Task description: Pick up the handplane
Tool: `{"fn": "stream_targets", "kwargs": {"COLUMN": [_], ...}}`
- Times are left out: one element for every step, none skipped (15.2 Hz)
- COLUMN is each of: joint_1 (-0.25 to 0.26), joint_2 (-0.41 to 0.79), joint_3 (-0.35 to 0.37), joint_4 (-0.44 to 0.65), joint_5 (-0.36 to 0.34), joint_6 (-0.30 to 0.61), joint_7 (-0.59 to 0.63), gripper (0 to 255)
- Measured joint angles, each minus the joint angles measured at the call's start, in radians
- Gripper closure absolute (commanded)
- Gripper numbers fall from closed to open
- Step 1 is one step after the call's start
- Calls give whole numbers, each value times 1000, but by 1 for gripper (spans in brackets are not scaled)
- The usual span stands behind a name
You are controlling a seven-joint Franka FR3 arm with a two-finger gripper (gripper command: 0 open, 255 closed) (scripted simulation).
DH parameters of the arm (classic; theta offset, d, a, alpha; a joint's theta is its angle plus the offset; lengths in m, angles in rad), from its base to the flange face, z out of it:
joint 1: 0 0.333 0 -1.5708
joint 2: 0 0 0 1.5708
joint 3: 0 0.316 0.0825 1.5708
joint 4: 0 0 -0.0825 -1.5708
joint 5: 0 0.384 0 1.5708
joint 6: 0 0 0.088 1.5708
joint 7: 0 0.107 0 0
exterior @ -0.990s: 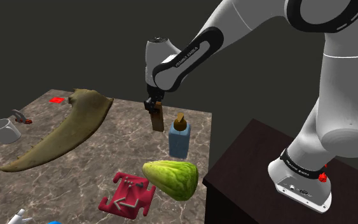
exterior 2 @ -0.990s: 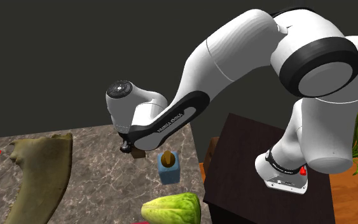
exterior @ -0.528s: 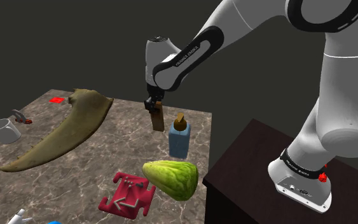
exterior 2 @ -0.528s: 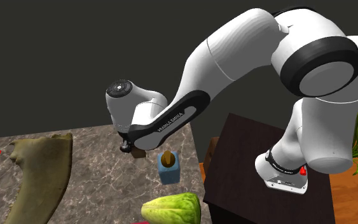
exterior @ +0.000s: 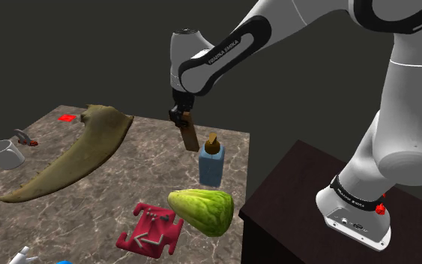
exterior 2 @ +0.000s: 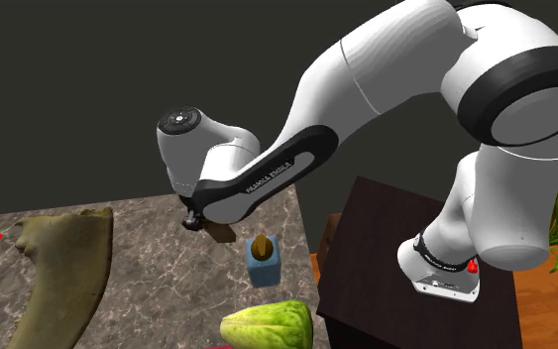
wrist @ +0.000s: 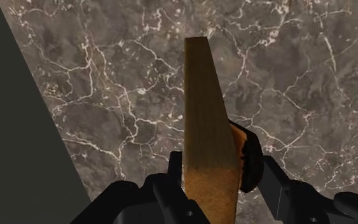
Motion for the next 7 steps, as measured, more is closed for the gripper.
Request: {"fn": "stream_targets", "kwargs": {"joint_1": [0, 0, -2, -2, -2, -3, -3], "joint_2": [-6, -12, -22, -30, -39, -43, -46], "joint_3": [1, 2, 2, 3, 4, 4, 4], "joint_4": [6, 14, 15, 19, 20, 27, 31], "joint_5": [1, 3, 5, 7, 9, 10, 11], "joint_6": [-12, -25, -37, -48, -58, -69, -76], "joint_7": [0, -2, -4, -5, -5, -7, -7], "gripper": [255, 255, 255, 255, 255, 255, 255]}}
